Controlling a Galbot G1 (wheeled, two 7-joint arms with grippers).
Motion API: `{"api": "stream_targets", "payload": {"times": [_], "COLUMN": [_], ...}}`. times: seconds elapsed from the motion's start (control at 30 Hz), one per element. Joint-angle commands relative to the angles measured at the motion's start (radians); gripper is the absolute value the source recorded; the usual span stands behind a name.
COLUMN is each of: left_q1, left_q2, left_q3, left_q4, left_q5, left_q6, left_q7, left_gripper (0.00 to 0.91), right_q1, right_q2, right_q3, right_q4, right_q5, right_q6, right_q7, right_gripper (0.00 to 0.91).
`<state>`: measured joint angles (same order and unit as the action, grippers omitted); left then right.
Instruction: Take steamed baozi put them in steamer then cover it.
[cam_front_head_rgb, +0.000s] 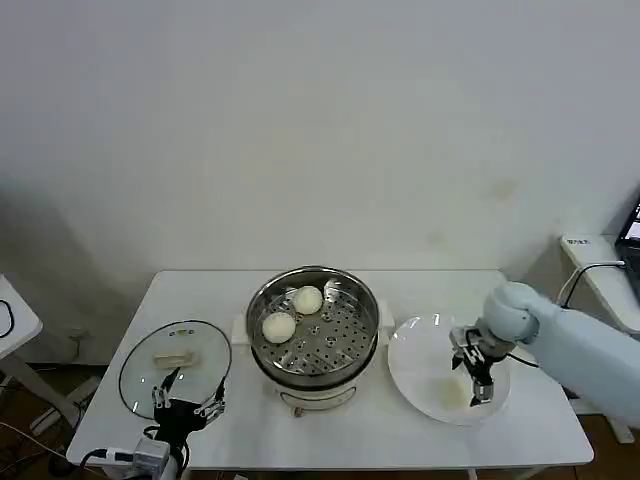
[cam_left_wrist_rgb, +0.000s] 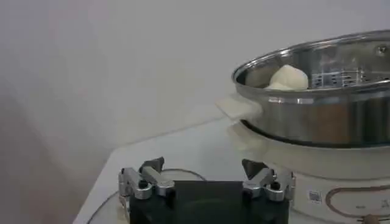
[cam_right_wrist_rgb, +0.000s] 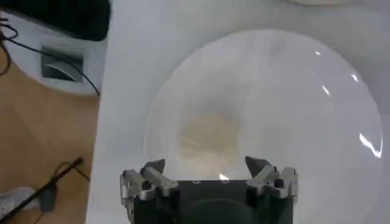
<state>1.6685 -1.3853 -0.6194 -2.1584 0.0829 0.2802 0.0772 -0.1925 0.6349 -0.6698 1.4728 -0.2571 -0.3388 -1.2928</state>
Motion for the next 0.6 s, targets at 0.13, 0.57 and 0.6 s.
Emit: {"api": "stream_targets", "payload": {"times": [0.13, 0.57, 0.6], "left_q1": [-0.006, -0.008, -0.008], "left_q2": [0.001, 0.001, 0.001], "left_q3": [-0.001, 0.002, 0.003], "left_q4": [0.006, 0.008, 0.008], "left_q5": [0.004, 0.002, 0.002], "left_q6": [0.002, 0.002, 0.002], "left_q7": [0.005, 0.006, 0.006], "left_gripper": [0.907, 0.907, 0.907], "right_q1": [-0.017, -0.029, -0.031], "right_q2": [0.041, 0.029, 0.028], "right_q3": [0.003, 0.004, 0.004], "right_q4": [-0.039, -0.036, -0.036], "right_q5": [-0.027, -0.033, -0.033], "right_q6": [0.005, -0.001, -0.001], "right_q7": [0.008, 0.005, 0.004], "right_gripper": [0.907, 0.736, 0.725]}}
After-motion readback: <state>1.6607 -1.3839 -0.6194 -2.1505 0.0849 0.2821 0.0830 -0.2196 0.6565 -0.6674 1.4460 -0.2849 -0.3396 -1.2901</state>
